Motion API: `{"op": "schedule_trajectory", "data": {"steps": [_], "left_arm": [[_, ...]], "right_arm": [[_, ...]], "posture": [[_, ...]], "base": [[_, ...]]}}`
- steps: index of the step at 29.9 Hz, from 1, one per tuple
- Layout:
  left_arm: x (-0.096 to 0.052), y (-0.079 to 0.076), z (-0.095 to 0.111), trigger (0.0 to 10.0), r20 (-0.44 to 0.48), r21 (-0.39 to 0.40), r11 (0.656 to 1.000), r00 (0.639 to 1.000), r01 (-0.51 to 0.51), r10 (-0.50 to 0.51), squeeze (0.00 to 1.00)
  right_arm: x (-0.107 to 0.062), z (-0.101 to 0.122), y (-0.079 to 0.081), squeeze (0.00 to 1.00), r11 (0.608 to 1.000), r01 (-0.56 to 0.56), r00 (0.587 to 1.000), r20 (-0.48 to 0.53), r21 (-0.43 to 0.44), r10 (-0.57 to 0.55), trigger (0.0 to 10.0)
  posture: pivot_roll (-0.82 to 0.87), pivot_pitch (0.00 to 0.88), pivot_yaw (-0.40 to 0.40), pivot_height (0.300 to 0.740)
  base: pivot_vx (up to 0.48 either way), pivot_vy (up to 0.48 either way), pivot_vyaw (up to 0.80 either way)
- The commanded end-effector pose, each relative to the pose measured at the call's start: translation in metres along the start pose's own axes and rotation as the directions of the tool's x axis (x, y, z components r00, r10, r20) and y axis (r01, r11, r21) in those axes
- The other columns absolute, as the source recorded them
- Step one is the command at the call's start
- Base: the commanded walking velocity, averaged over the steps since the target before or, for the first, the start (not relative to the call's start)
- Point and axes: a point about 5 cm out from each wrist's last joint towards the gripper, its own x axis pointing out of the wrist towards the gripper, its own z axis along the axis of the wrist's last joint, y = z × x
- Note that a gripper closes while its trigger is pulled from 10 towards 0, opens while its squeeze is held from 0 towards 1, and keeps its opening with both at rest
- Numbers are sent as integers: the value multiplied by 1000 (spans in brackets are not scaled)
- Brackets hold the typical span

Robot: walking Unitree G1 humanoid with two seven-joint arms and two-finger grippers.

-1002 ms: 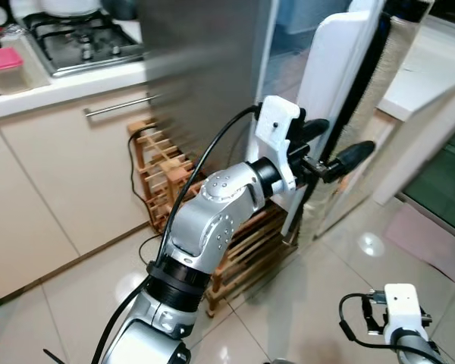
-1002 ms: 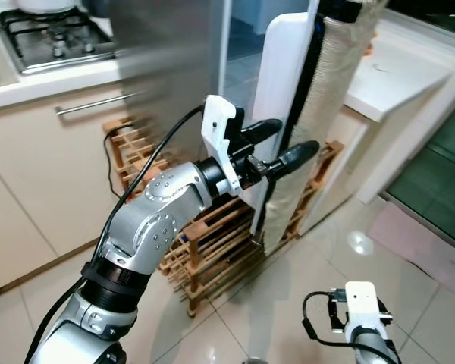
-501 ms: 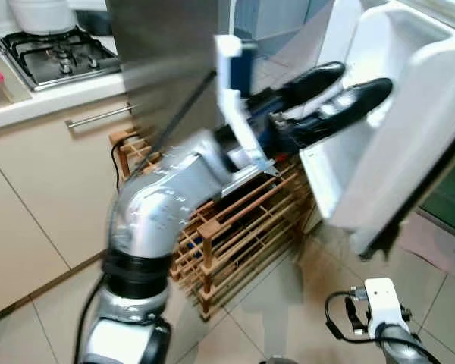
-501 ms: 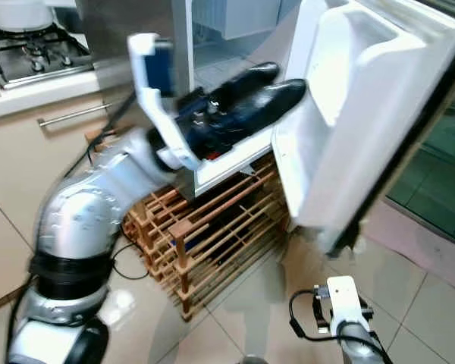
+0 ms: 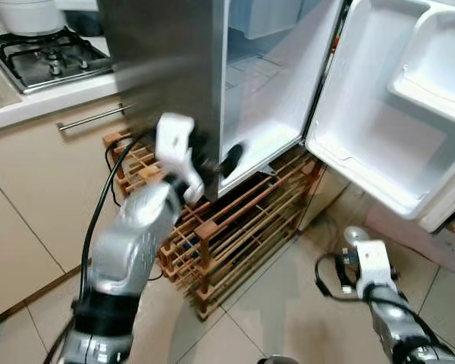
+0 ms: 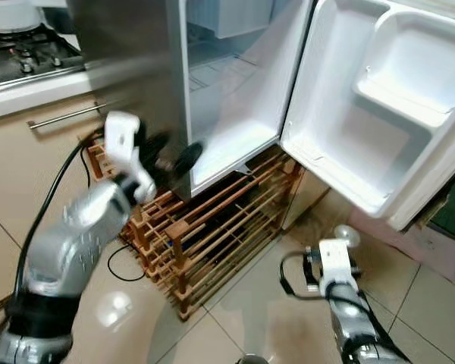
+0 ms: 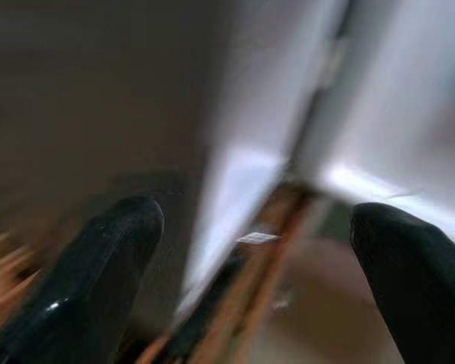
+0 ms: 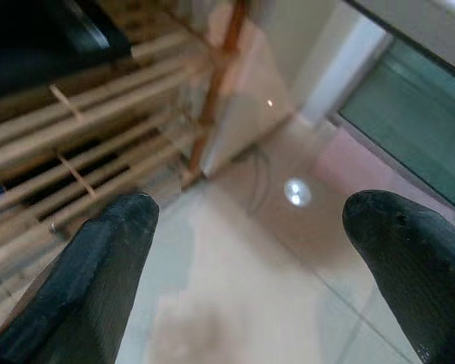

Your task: Restocking fridge

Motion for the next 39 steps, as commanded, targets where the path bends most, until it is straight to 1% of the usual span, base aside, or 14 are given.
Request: {"op": "schedule_trajectory", "data": {"steps": [1,3,5,7,9,10,13,17,19,22,24,33,38,39], "left_arm": [[-7,2,5,10000,88,43,996,993,-84,80,0],[-11,2,2,10000,98,57,993,990,-106,100,0],[-22,5,-6,10000,106,74,984,983,-160,152,0],[-28,10,-11,10000,103,79,975,974,-208,200,0],[-29,13,-15,10000,92,59,968,967,-245,239,0],[-25,11,-15,10000,95,77,966,966,-248,241,0],[-21,8,-15,10000,102,106,966,969,-237,226,0],[-20,7,-15,10000,132,102,966,966,-238,224,0],[-21,7,-17,10000,128,108,966,967,-233,219,0],[-26,9,-18,10000,124,103,963,964,-249,236,0],[-27,10,-18,10000,126,110,962,963,-252,238,0],[-26,21,-18,10000,133,126,938,942,-323,307,0],[-34,42,-31,10000,68,160,887,901,-433,428,0],[-33,44,-32,10000,57,148,886,898,-440,436,0]], "right_arm": [[6,16,1,39,999,16,998,54,33,-18,10000],[8,21,1,43,999,15,998,68,43,-18,10000],[0,17,-7,51,1000,7,989,147,17,-10,10000],[-6,40,-12,78,1000,-8,943,334,24,-1,10000],[-15,81,3,86,999,-48,872,488,10,38,10000],[-24,105,17,90,997,-80,833,548,-4,69,10000],[-27,114,25,94,995,-103,819,567,4,83,10000],[-32,121,31,94,990,-130,804,589,47,78,10000],[-34,121,32,94,990,-134,803,591,49,79,10000],[-51,122,39,94,982,-179,821,559,55,118,10000],[-51,122,41,94,981,-186,820,558,52,126,10000],[-52,121,44,94,979,-192,836,535,70,126,10000],[-51,128,40,94,981,-176,827,553,85,101,10000],[-49,129,40,82,980,-176,831,548,93,97,10000]], "posture": [[-52,0,-35,740],[-52,0,-34,740],[-49,0,-34,740],[-40,0,-38,740],[-31,0,-45,740],[-27,0,-49,740],[-26,0,-52,740],[-19,0,-58,740],[-17,0,-59,740],[-4,0,-61,740],[-3,0,-61,740],[18,0,-61,740],[26,0,-59,740],[27,0,-60,740]], "base": [[0,0,0],[0,0,0],[0,0,700],[0,0,663],[0,0,616],[0,0,600],[0,0,594],[0,0,572],[0,0,569],[-300,378,563],[-289,386,563],[0,455,565],[0,366,547],[0,0,525]]}}
